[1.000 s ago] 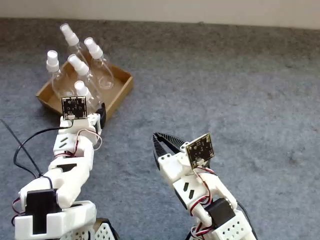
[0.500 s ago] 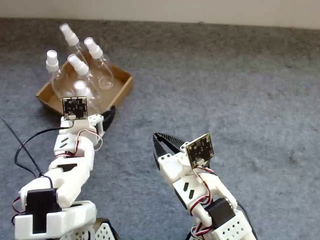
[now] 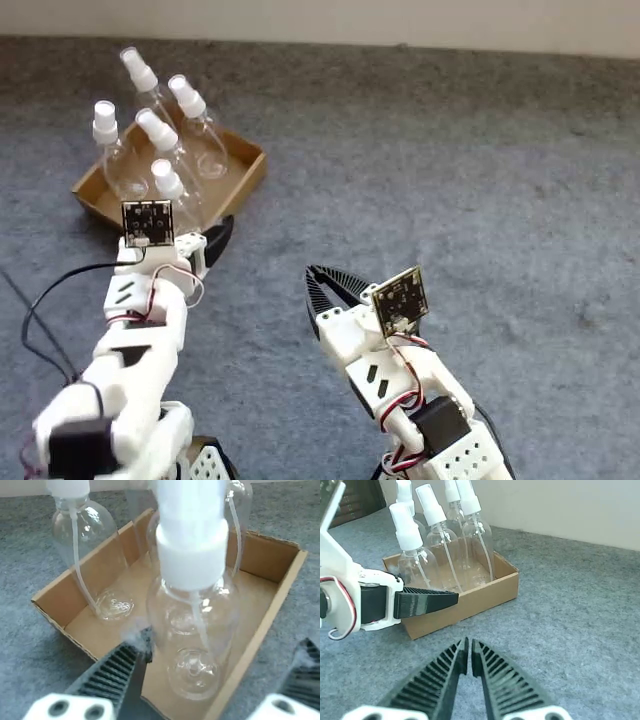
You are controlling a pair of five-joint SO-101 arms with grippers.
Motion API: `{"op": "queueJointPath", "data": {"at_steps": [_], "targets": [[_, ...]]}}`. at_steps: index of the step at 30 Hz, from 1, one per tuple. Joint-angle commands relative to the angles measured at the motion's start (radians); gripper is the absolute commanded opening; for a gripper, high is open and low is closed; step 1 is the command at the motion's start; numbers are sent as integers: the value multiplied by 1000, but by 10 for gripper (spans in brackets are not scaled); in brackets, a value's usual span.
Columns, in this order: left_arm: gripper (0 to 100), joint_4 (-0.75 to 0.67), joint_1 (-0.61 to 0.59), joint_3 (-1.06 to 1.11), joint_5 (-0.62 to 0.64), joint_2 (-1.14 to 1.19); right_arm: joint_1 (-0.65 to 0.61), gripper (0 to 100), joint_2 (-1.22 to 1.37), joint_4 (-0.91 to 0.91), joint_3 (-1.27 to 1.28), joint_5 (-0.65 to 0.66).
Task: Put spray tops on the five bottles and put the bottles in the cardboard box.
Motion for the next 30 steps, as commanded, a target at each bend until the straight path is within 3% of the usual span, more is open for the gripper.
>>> {"op": "queueJointPath", "data": {"at_steps": [1, 6, 12, 17, 21, 25, 30], "targets": [[376, 227, -31, -5, -91, -217, -1, 11, -7, -1, 122, 8], [376, 555, -82, -19, -106, -530, -1, 11, -7, -1, 122, 6], [375, 1135, -93, -217, -106, -881, -1, 11, -5, 1, 122, 5], [362, 1359, -91, -355, -106, -885, -1, 11, -7, 24, 122, 3], [208, 1579, -84, -507, -106, -891, -1, 11, -8, 25, 122, 6], [18, 1735, -4, -657, -106, -935, -1, 11, -8, 25, 122, 6], [8, 1887, 162, -714, -107, -984, -1, 11, -7, 27, 120, 8]]}}
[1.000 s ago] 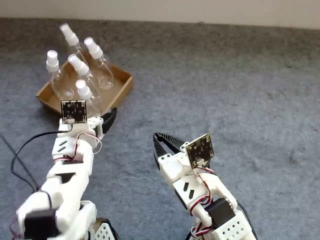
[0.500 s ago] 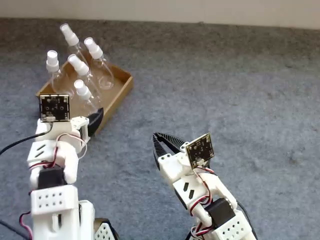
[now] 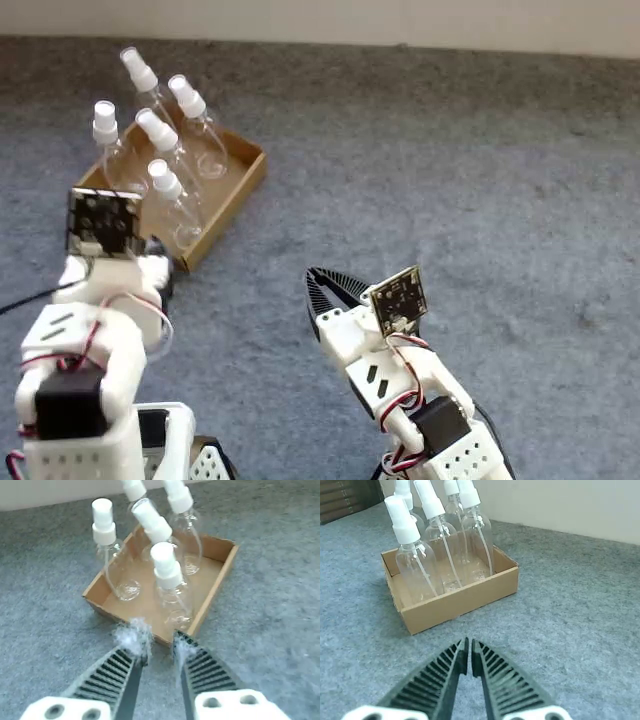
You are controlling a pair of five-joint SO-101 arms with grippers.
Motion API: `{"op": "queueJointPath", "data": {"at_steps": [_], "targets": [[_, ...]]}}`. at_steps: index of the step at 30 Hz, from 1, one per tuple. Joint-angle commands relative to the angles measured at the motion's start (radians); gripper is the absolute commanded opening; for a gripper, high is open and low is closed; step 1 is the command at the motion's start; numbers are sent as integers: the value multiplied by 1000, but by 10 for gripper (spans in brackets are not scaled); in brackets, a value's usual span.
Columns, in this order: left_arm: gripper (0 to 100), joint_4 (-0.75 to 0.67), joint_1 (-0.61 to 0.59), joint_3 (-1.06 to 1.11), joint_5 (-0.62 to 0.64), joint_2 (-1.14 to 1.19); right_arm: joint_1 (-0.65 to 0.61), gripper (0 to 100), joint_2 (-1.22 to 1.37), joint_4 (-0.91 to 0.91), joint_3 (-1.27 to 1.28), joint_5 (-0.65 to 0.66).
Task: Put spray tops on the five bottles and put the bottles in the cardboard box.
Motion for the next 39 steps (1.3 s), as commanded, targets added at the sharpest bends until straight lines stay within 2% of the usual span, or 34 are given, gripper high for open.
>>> {"op": "queueJointPath", "data": {"at_steps": [1, 11, 19, 23, 28, 34, 39], "targets": [[3, 123, 150, -77, -11, -45, -1, 11, -7, 5, 119, 8], [5, 189, 174, -76, -8, -272, -1, 11, -7, 5, 119, 8], [6, 187, 171, 77, -12, -469, -1, 11, -7, 7, 119, 8], [6, 187, 65, 134, -12, -503, -1, 11, -7, 7, 119, 8], [9, 86, -56, 325, -18, -499, -1, 11, -5, 7, 119, 8], [10, -57, -58, 630, -170, -499, -1, 11, -5, 7, 119, 8], [7, -115, -58, 756, -169, -499, -1, 11, -5, 8, 119, 8]]}}
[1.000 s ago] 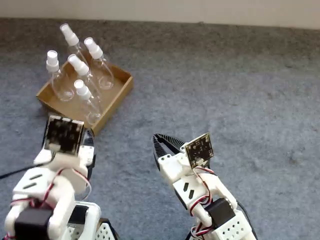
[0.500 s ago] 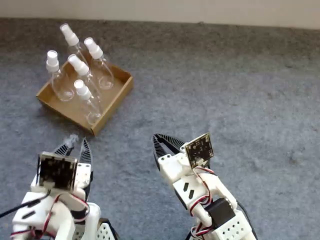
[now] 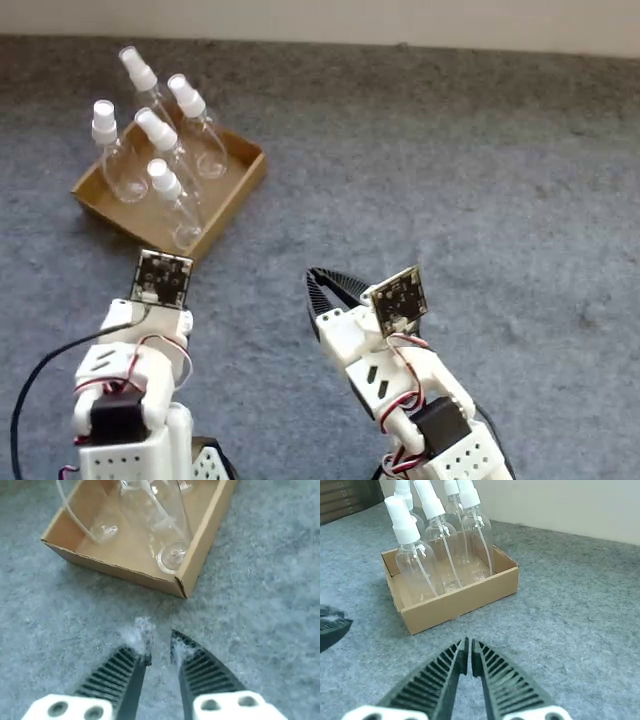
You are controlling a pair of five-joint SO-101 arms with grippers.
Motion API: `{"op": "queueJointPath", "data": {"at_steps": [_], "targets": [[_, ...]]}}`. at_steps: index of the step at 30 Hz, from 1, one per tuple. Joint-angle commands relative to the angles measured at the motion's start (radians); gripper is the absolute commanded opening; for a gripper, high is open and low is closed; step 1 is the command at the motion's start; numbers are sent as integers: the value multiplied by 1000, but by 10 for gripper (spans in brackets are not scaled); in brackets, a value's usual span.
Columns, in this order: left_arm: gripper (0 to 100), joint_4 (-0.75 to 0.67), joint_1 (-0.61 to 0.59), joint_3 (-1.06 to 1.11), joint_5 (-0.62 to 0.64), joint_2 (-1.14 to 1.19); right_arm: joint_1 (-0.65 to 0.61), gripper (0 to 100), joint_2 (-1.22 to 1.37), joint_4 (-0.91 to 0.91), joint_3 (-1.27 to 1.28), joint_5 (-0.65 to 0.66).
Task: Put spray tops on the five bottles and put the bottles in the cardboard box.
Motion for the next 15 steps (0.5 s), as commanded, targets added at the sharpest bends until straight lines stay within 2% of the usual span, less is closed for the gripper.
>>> {"op": "queueJointPath", "data": {"at_steps": [1, 6, 11, 15], "targets": [[7, -75, -15, 91, -14, -12, -1, 11, -5, 8, 119, 8], [7, -123, -15, 196, -14, -12, -1, 11, -5, 8, 119, 8], [7, -121, -8, 203, -12, -10, -1, 11, -5, 8, 119, 8], [7, -57, 79, 203, -12, -8, 2, 11, -5, 44, 117, 8]]}}
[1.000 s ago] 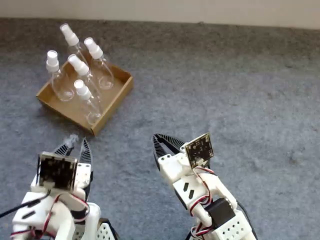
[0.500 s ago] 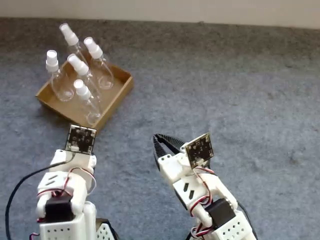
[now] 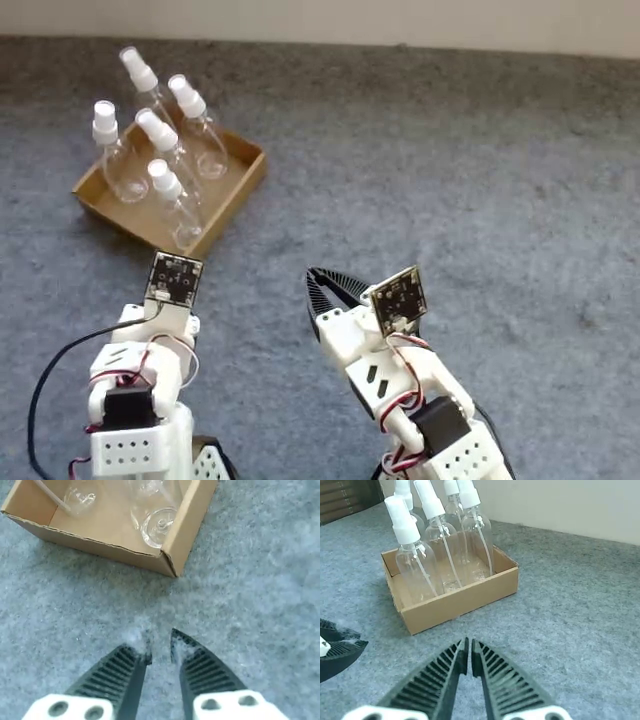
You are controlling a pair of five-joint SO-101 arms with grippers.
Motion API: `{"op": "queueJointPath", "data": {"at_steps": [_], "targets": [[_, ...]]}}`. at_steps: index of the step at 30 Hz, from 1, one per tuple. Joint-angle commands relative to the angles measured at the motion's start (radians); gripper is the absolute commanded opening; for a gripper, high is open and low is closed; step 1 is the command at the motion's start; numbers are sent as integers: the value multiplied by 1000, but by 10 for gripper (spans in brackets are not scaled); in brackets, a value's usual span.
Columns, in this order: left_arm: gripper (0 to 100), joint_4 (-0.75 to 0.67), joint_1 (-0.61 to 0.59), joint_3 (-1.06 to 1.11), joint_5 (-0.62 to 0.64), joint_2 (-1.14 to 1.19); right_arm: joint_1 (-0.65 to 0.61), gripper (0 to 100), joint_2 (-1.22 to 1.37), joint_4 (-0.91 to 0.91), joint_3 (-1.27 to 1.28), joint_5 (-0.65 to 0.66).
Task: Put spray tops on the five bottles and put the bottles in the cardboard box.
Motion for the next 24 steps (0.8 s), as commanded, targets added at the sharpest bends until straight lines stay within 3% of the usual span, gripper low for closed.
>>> {"op": "queueJointPath", "data": {"at_steps": [1, 5, 10, 15, 21, 24], "targets": [[7, 68, 111, 21, -6, -10, 7, 11, -7, 64, 117, 8], [7, 135, 225, 19, -2, -10, 35, 11, -16, 71, 116, 11], [6, 155, 208, 19, 227, -10, 79, 12, -16, 74, 113, 78], [8, 195, 177, 19, 236, -10, 275, 12, -16, 76, 76, 238], [7, 209, 176, 21, 241, -10, 426, 12, -16, 94, -165, 253], [7, 209, 157, 21, 242, -10, 440, 12, -16, 222, -303, 252]]}}
